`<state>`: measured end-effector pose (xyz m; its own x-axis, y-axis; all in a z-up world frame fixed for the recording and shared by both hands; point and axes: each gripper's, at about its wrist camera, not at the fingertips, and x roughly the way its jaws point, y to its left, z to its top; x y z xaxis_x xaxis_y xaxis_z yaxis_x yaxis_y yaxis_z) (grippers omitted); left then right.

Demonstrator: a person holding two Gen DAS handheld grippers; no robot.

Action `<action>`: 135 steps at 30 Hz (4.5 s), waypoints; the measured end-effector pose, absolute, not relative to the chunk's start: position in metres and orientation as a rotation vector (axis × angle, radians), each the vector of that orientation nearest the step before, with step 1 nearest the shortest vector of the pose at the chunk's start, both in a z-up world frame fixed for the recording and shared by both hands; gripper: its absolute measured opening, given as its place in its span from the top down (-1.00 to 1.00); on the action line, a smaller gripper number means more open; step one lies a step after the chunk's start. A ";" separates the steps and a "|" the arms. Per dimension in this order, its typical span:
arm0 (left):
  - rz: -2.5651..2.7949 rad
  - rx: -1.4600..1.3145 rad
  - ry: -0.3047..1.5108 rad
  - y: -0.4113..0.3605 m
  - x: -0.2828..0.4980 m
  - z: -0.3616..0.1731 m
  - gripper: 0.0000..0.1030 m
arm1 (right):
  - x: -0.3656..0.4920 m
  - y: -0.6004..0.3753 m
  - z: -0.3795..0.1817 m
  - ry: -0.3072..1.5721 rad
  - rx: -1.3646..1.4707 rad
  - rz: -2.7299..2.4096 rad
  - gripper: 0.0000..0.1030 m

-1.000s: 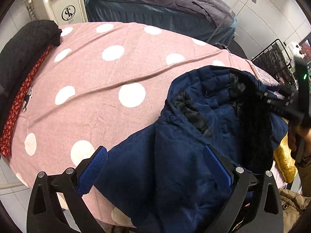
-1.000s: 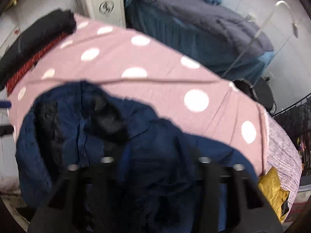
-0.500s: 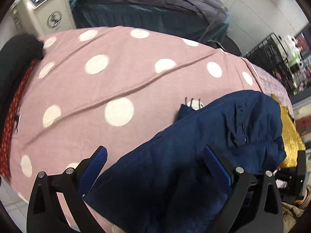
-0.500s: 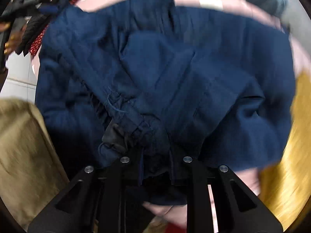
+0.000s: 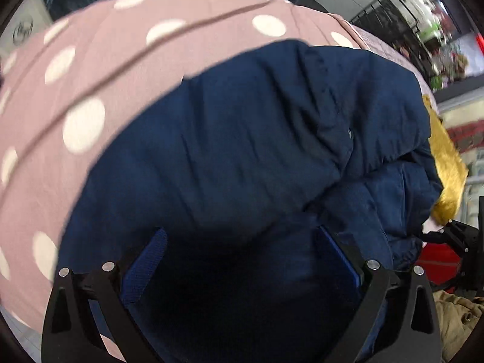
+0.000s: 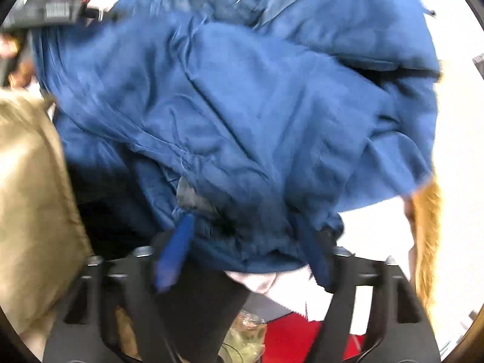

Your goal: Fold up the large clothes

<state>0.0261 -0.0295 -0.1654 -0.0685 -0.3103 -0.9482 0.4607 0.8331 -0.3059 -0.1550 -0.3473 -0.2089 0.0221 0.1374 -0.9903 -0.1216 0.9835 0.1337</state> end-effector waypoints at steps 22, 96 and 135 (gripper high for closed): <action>-0.634 0.276 1.528 -0.013 0.095 -0.199 -0.87 | 0.066 -0.489 -0.200 1.310 0.354 -0.188 -0.63; -0.016 -0.277 1.479 0.167 0.037 -0.191 -0.84 | 0.075 -0.325 -0.142 1.134 -0.047 -0.026 -0.57; -0.107 -0.315 1.456 0.194 0.033 -0.189 -0.85 | -0.081 -0.486 -0.151 1.172 0.439 -0.305 -0.53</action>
<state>0.0330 0.1939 -0.1889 0.1180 -0.2613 -0.9580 -0.1183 0.9542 -0.2748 -0.0808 -0.4860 -0.1507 0.3624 -0.0037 -0.9320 0.4511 0.8758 0.1719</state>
